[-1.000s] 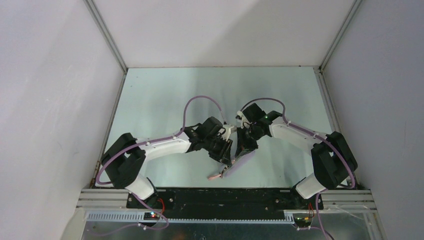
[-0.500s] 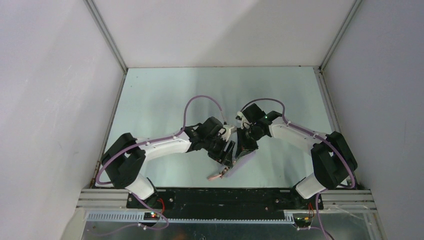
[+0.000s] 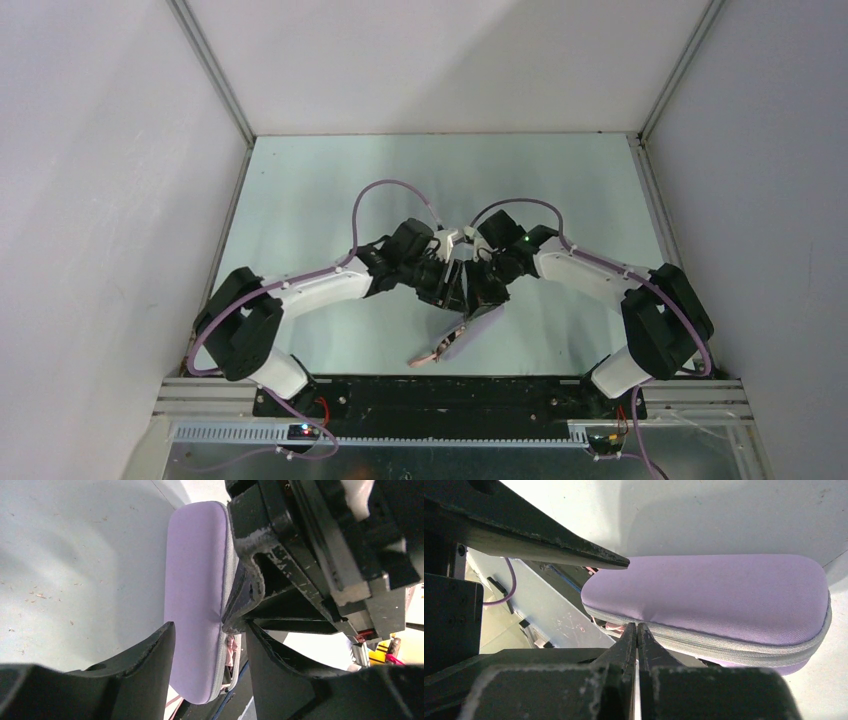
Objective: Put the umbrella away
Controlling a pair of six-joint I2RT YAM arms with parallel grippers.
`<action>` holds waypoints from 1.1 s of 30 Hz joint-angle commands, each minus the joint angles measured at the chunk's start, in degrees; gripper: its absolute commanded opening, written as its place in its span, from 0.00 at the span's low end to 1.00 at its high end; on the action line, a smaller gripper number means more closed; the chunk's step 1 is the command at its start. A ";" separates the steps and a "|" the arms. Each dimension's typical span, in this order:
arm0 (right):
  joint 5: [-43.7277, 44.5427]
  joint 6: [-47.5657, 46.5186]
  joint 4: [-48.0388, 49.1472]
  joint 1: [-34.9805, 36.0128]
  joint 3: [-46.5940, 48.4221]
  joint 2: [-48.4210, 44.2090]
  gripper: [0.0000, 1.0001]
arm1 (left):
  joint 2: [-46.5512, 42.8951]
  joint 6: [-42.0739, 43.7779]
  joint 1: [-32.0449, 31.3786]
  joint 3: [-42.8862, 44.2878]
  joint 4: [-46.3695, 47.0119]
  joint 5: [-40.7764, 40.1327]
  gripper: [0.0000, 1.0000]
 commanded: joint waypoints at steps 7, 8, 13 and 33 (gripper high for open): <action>-0.72 -0.18 0.63 0.09 0.28 -0.02 0.00 | -2.34 5.15 -2.08 0.04 -5.71 -1.92 0.58; -0.70 -0.15 0.64 -0.04 0.29 0.05 0.00 | -2.59 5.86 -2.31 -0.22 -6.31 -3.06 0.58; -0.91 0.03 0.82 -0.37 0.26 0.06 0.00 | -6.31 5.89 -2.49 -3.05 -6.50 -7.64 0.55; -1.32 0.36 1.12 -0.74 0.23 0.26 0.00 | -1.22 5.85 -6.43 -2.75 -4.36 -8.29 0.55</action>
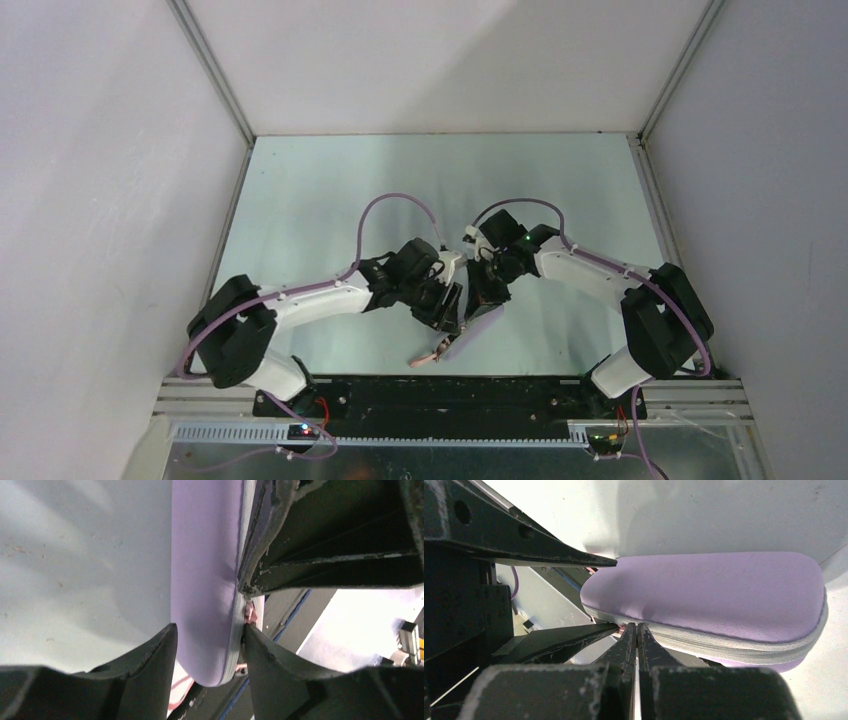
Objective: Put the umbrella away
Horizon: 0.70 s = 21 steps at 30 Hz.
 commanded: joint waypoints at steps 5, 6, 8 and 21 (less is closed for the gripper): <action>-1.17 0.46 1.68 -0.20 0.33 -0.42 0.00 | 4.85 1.31 -2.35 0.80 0.36 -7.87 0.47; -1.44 0.48 1.73 0.02 0.29 -0.52 0.00 | 6.07 1.15 -2.42 0.85 0.32 -9.11 0.45; -2.30 0.43 1.66 0.13 0.23 -0.50 0.00 | 7.86 1.00 -2.58 0.67 0.79 -10.39 0.41; -9.22 11.29 18.39 2.51 -10.06 -2.38 0.00 | 13.95 -2.49 -3.71 -1.42 4.13 -17.07 0.07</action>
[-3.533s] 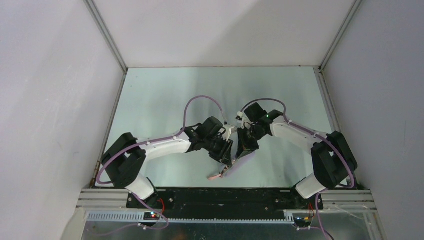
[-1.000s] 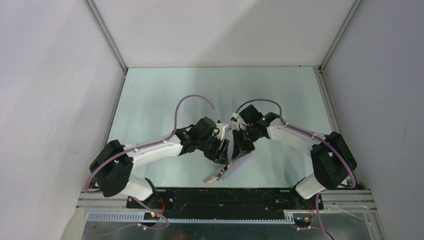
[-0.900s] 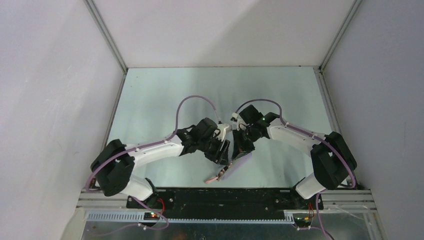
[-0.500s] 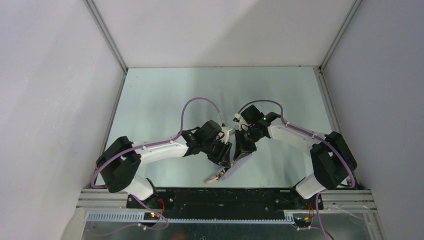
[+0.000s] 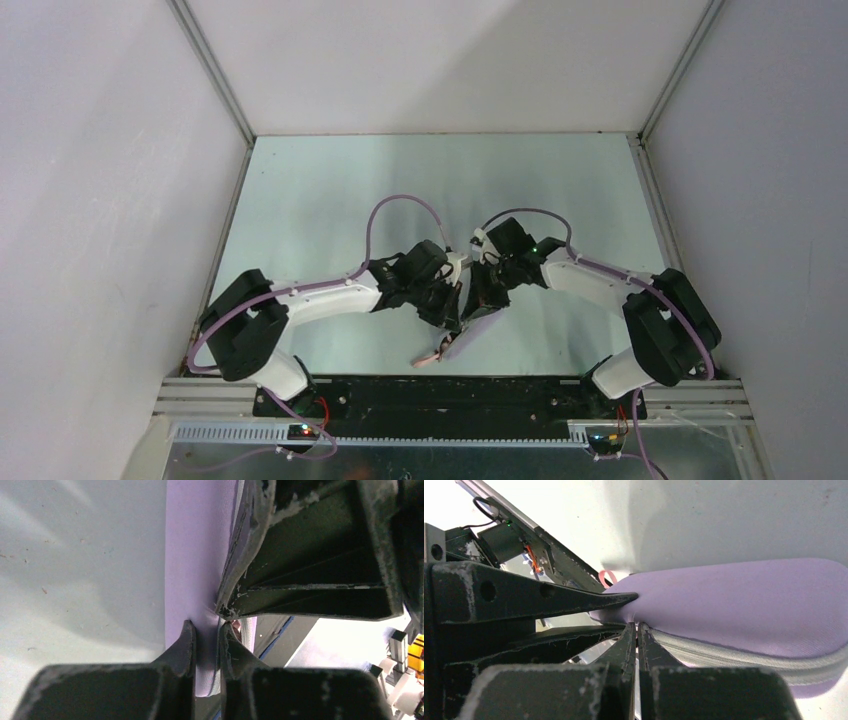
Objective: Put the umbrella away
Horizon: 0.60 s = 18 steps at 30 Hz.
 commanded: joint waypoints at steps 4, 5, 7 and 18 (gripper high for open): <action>-11.09 8.50 14.21 4.58 -5.30 -1.74 0.00 | 8.28 0.85 -1.77 -2.04 2.02 -15.89 0.05; -11.51 8.78 14.53 4.64 -5.48 -2.00 0.00 | 8.32 0.86 -1.72 -1.49 1.46 -15.97 0.05; -10.60 8.73 13.07 4.50 -5.58 -3.24 0.00 | 8.51 1.23 -1.75 0.50 0.12 -16.15 0.05; -5.64 7.43 8.37 -4.65 -6.03 -7.17 0.00 | 0.24 2.82 0.72 8.68 -8.41 -13.30 0.62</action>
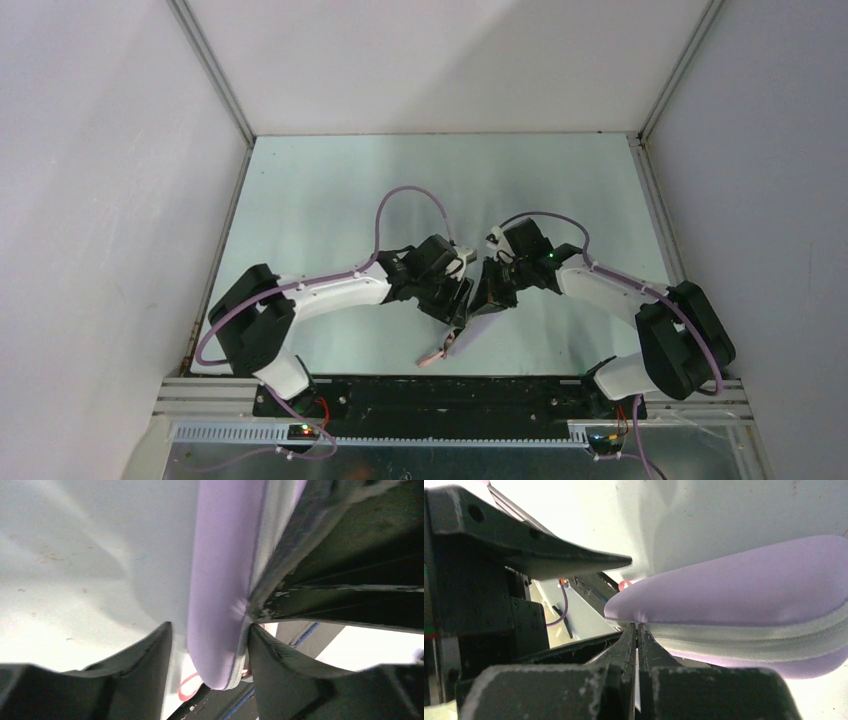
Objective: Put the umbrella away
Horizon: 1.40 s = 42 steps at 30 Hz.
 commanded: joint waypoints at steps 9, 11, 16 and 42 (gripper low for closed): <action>-0.78 3.34 3.97 -1.07 0.31 -1.13 0.00 | -12.85 0.78 0.72 -13.65 10.26 -3.64 0.99; -1.34 3.34 4.07 -0.99 0.29 -0.75 0.00 | -14.79 0.68 0.53 -16.76 14.78 -2.90 1.00; -1.69 3.39 4.00 -1.01 0.27 -0.60 0.00 | -16.47 0.92 -0.73 -19.98 20.94 -1.90 1.00; -1.11 5.83 5.99 -0.87 0.26 -1.16 0.00 | -16.37 -5.97 -11.00 -18.18 17.83 -18.26 1.00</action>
